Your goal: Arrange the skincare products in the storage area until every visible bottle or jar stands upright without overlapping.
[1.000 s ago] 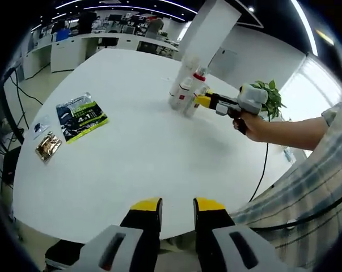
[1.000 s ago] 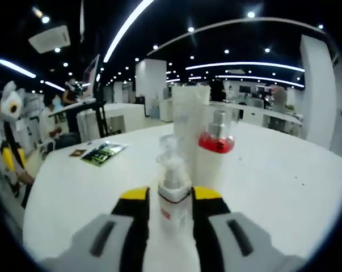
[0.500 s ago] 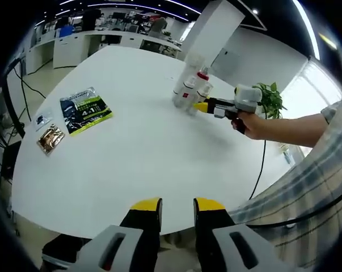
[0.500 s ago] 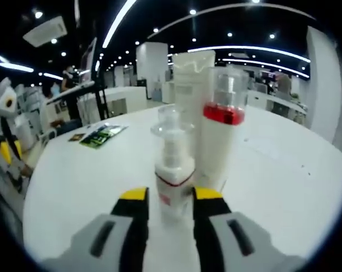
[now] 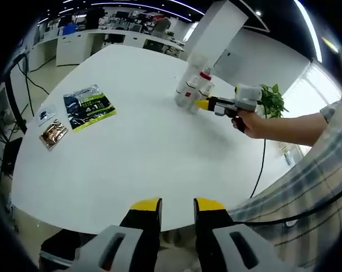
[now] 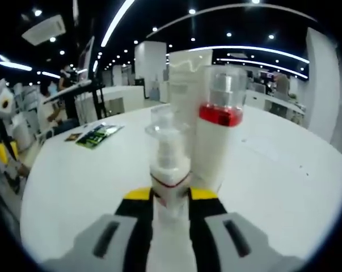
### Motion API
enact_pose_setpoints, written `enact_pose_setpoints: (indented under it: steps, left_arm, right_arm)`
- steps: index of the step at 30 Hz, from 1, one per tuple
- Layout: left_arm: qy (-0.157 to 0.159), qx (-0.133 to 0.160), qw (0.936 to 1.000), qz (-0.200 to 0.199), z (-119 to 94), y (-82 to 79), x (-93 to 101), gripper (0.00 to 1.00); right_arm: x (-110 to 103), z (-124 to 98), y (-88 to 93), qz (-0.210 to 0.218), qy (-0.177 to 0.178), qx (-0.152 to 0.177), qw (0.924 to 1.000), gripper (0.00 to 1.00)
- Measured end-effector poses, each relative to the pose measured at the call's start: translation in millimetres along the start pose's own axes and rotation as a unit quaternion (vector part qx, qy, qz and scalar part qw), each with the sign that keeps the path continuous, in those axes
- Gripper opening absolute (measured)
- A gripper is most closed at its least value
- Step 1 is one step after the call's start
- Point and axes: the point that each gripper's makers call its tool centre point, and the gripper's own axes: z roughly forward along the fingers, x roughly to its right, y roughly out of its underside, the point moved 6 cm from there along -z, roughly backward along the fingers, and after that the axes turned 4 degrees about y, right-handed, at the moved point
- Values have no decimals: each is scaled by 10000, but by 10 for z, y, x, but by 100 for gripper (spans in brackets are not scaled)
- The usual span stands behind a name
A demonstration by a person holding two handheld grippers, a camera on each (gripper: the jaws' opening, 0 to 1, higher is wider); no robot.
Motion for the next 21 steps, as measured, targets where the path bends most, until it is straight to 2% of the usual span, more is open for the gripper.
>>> enact_pose_setpoints:
  steps: [16, 21]
  left_arm:
    - [23, -117, 9999, 51, 41, 39, 8, 22]
    - [65, -100, 9999, 21, 44, 38, 13, 23]
  right_arm:
    - [85, 74, -29, 59, 311, -47, 9995, 22]
    - [82, 81, -26, 217, 379, -83, 9990, 22]
